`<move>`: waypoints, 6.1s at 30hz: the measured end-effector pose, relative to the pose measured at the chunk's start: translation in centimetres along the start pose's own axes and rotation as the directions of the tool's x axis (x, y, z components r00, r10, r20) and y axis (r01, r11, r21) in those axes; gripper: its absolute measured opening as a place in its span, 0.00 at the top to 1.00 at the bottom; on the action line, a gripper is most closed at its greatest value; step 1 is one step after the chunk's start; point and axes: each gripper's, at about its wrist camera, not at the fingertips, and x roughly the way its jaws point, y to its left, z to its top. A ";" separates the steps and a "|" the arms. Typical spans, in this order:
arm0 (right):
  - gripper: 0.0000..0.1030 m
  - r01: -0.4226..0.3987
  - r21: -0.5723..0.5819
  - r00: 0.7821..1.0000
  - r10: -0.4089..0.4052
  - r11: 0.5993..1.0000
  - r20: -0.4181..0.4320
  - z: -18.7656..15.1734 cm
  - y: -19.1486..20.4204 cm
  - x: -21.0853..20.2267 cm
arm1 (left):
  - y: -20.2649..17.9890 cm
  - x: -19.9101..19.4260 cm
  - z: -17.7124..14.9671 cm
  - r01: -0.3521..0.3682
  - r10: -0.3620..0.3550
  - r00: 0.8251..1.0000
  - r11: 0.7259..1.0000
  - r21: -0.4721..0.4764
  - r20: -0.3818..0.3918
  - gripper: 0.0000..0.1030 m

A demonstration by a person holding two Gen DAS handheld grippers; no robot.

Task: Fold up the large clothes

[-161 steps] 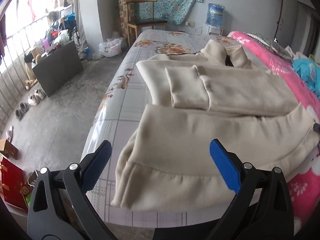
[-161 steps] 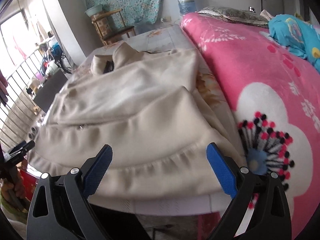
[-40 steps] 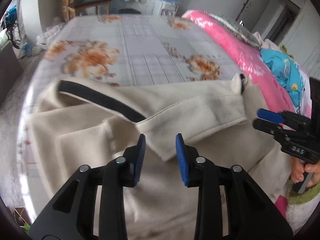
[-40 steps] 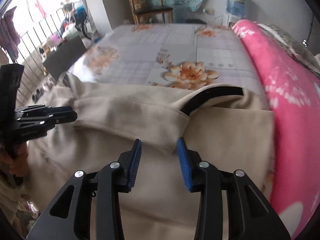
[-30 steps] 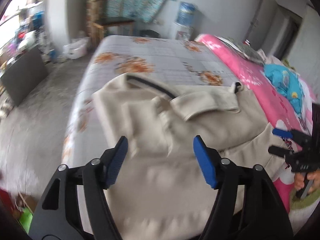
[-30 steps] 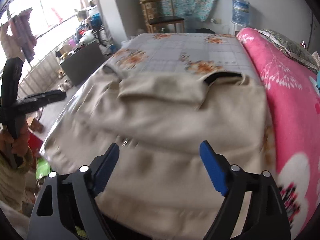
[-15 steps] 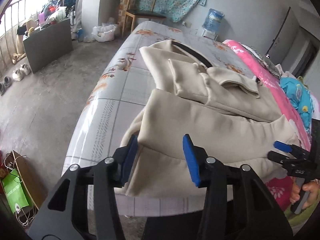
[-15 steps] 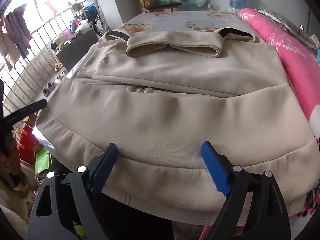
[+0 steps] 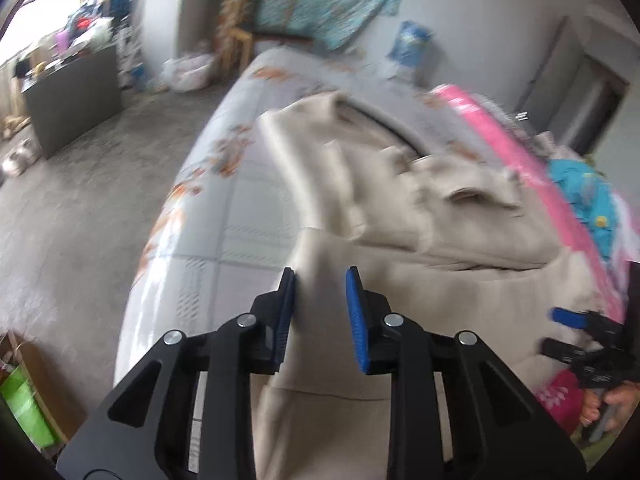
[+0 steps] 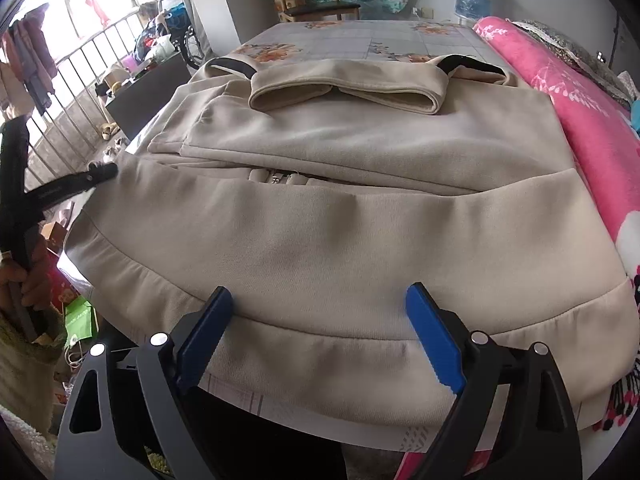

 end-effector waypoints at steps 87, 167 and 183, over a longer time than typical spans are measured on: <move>0.06 0.155 0.067 0.987 -0.157 0.986 0.024 0.7 -1.6 1.1 | -6.3 3.0 -2.1 -0.383 0.404 0.914 0.890 0.248 -0.039 0.69; 0.91 0.244 0.100 0.969 -0.246 0.965 0.007 2.5 -12.2 -2.2 | -7.0 3.5 -3.1 -0.413 0.418 0.906 0.850 0.328 0.058 0.67; 0.92 0.182 0.176 0.980 -0.193 0.967 0.044 3.4 -12.9 -5.4 | -5.8 3.6 -1.5 -0.305 0.343 0.936 0.900 0.313 -0.075 0.71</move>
